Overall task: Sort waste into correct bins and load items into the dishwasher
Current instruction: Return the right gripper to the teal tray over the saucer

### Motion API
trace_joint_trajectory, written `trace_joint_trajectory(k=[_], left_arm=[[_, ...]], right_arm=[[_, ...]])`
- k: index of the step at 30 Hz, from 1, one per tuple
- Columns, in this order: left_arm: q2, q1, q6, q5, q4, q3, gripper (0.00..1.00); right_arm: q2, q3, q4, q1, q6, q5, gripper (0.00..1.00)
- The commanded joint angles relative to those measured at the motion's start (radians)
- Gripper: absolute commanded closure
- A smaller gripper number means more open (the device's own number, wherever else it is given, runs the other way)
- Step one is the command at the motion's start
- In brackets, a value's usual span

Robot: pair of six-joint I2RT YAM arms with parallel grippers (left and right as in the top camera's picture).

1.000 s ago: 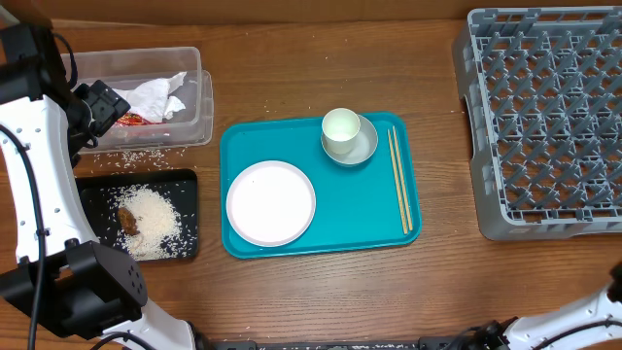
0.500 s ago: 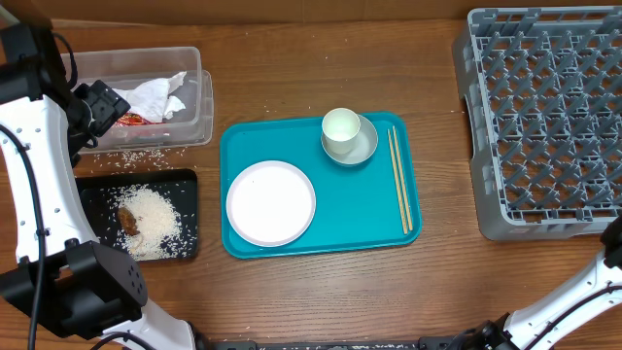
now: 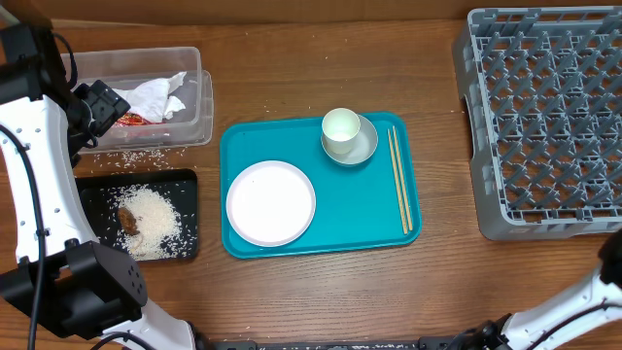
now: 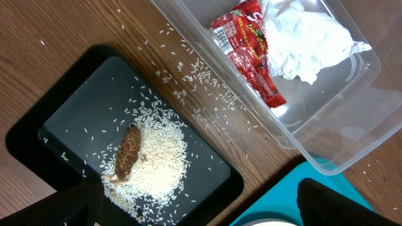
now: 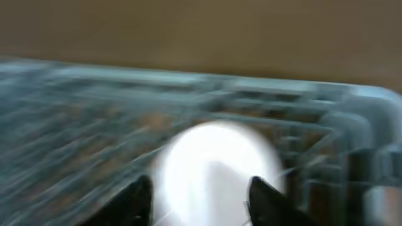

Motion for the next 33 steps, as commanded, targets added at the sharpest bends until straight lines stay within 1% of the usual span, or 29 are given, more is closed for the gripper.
trace_joint_trajectory(k=[1,2,5,6,8,9,10,11,13,16,18,21,23,26,29,33], left_arm=[[-0.013,-0.007,-0.006,-0.010,0.000,0.006,0.00],[-0.013,-0.007,-0.006,-0.010,0.000,0.006,0.00],[-0.013,-0.007,-0.006,-0.010,0.001,0.006,0.00],[-0.013,-0.007,-0.006,-0.010,0.001,0.006,0.00],[-0.013,-0.007,-0.006,-0.010,0.000,0.006,0.00],[-0.013,-0.007,-0.006,-0.010,0.001,0.006,0.00],[-0.013,-0.007,-0.006,-0.010,0.001,0.006,0.00],[-0.013,-0.007,-0.006,-0.010,0.001,0.006,0.00],[-0.013,-0.007,-0.006,-0.010,0.001,0.006,0.00],[-0.013,-0.007,-0.006,-0.010,0.001,0.006,0.00],[-0.013,-0.007,-0.006,-0.010,0.001,0.006,0.00],[-0.013,-0.007,-0.006,-0.010,0.000,0.006,0.00],[-0.013,-0.007,-0.006,-0.010,0.001,0.006,0.00],[-0.013,-0.007,-0.006,-0.010,0.001,0.006,0.00],[-0.013,-0.007,-0.006,-0.010,0.001,0.006,0.00],[-0.013,-0.007,-0.006,-0.010,0.001,0.006,0.00]], right_arm=[[-0.202,0.005,-0.035,0.003,0.000,-0.753,0.26],[-0.222,0.005,-0.049,0.005,-0.001,-0.880,0.18],[-0.252,0.005,-0.053,0.050,-0.082,-1.253,0.18],[-0.254,0.005,-0.067,0.087,-0.131,-1.330,0.18],[-0.255,0.005,-0.142,0.166,-0.214,-1.344,0.18],[-0.255,0.005,-0.189,0.204,-0.251,-1.318,0.18],[-0.255,0.005,-0.262,0.265,-0.296,-1.242,0.18],[-0.255,0.004,-0.331,0.339,-0.320,-1.117,0.18],[-0.254,0.004,-0.393,0.449,-0.320,-0.921,0.18],[-0.253,0.004,-0.440,0.656,-0.320,-0.646,0.17],[-0.247,0.004,-0.447,0.803,-0.318,-0.500,0.16],[-0.224,0.003,-0.433,0.984,-0.284,-0.340,0.15],[-0.197,0.003,-0.410,1.090,-0.244,-0.252,0.14],[-0.134,0.003,-0.364,1.226,-0.181,-0.173,0.15],[-0.071,0.003,-0.320,1.316,-0.153,-0.151,0.16],[0.020,0.003,-0.278,1.403,-0.067,-0.020,0.21]])
